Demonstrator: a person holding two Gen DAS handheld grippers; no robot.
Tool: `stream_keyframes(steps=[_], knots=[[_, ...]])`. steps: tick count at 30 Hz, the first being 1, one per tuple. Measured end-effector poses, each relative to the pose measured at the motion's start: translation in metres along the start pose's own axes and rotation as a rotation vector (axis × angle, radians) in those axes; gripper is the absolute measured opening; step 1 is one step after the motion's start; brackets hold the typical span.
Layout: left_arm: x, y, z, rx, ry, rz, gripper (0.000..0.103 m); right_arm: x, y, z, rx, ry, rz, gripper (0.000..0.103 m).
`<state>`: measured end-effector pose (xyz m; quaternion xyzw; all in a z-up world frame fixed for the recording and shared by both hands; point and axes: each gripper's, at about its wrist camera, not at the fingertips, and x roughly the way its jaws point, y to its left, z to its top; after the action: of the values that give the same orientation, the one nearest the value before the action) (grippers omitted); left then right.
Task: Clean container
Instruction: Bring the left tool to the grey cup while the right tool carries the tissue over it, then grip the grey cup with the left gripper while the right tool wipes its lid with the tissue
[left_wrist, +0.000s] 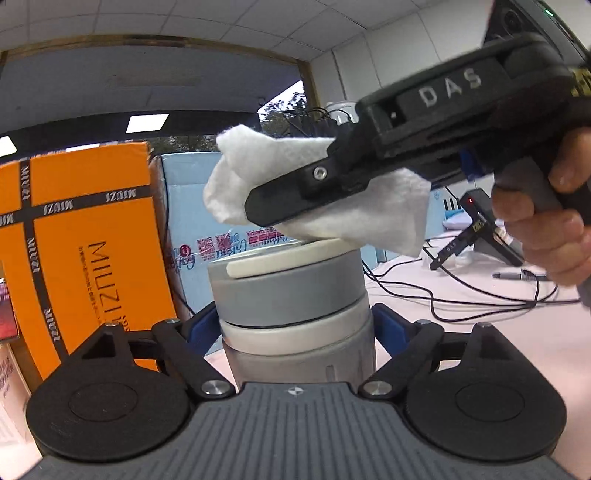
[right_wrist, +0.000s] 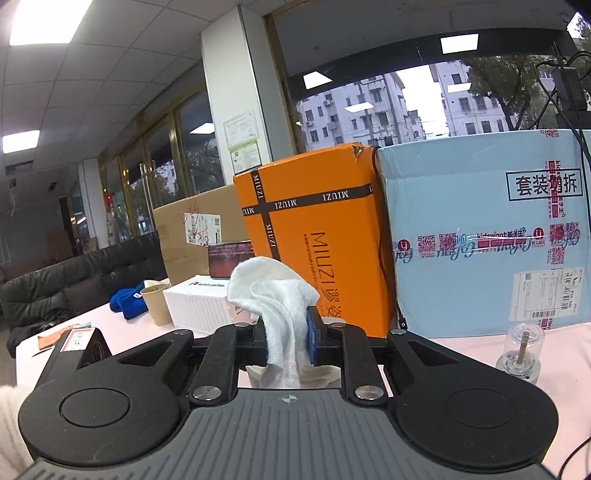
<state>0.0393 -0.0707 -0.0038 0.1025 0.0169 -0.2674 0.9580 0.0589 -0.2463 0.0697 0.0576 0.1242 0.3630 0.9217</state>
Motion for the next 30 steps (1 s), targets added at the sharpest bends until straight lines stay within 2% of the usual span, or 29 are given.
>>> stream_keyframes(steps=[7, 12, 15, 20, 23, 24, 28, 30], knots=[[-0.005, 0.002, -0.003, -0.019, -0.012, -0.006, 0.084, 0.009, 0.026, -0.008, -0.041, -0.042, -0.125, 0.016], [-0.009, 0.003, -0.004, -0.023, -0.019, -0.009, 0.083, 0.011, 0.044, -0.021, -0.093, -0.088, -0.311, 0.017], [-0.011, 0.003, -0.004, -0.024, -0.019, -0.008, 0.083, 0.009, 0.048, -0.023, -0.050, -0.104, -0.298, 0.017], [-0.012, 0.002, -0.004, -0.025, -0.020, -0.006, 0.083, 0.015, 0.064, -0.023, -0.067, -0.082, -0.239, 0.017], [-0.013, 0.002, -0.004, -0.026, -0.020, -0.004, 0.083, 0.017, 0.062, -0.019, -0.064, -0.087, -0.271, 0.017], [-0.014, 0.002, -0.004, -0.026, -0.020, -0.004, 0.083, 0.016, 0.063, -0.019, -0.071, -0.086, -0.273, 0.020], [-0.015, 0.002, -0.004, -0.029, -0.020, -0.003, 0.083, 0.015, 0.061, -0.017, -0.071, -0.087, -0.253, 0.042], [-0.014, 0.002, -0.003, -0.031, -0.019, -0.003, 0.083, 0.013, 0.060, -0.014, -0.054, -0.108, -0.239, 0.044]])
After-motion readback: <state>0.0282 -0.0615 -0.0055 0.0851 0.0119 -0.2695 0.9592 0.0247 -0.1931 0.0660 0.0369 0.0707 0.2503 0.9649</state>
